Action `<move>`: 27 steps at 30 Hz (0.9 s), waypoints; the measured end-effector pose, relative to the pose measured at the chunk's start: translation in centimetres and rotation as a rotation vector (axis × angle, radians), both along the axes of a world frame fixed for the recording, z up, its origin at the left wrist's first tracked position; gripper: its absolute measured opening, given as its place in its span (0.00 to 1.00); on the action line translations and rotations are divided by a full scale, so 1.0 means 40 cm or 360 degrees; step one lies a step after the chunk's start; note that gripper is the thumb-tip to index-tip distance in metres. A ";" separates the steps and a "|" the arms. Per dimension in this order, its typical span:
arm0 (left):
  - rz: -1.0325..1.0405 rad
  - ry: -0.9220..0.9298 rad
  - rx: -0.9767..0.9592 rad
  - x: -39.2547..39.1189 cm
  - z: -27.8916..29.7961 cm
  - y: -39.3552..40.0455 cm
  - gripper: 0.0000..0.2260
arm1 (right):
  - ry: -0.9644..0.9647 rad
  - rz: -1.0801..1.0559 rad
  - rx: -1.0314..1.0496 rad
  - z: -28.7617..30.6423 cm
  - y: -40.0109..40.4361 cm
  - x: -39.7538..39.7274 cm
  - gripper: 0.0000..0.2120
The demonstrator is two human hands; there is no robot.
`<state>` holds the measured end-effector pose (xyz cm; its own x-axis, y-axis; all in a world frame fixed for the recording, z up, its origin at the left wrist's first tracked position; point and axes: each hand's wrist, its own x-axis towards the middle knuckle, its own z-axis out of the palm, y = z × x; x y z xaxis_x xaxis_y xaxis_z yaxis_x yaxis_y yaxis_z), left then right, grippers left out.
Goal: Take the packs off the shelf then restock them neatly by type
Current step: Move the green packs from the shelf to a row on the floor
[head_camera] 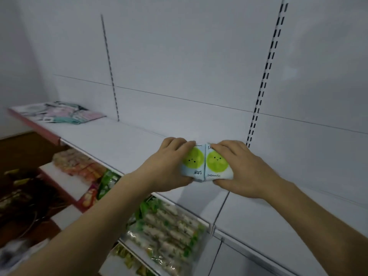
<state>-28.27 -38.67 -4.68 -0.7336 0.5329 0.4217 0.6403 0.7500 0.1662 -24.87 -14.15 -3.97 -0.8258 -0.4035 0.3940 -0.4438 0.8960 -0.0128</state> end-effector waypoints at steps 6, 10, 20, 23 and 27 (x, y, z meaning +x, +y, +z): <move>0.0349 0.0024 -0.0045 0.078 0.012 -0.229 0.43 | 0.0049 0.0299 0.0035 0.005 -0.229 -0.054 0.42; 0.0569 -0.0006 -0.0078 0.150 0.020 -0.412 0.44 | 0.0054 0.0518 0.0083 0.015 -0.426 -0.075 0.43; 0.1067 -0.0132 -0.0168 0.348 -0.023 -0.874 0.46 | 0.0015 0.0960 0.0141 -0.009 -0.963 -0.028 0.44; 0.1205 -0.0201 -0.0172 0.400 -0.063 -0.988 0.46 | -0.0005 0.1085 0.0137 -0.052 -1.105 -0.014 0.44; 0.1356 -0.0256 -0.0119 0.448 -0.116 -1.123 0.45 | -0.0102 0.1195 0.0173 -0.118 -1.279 -0.012 0.43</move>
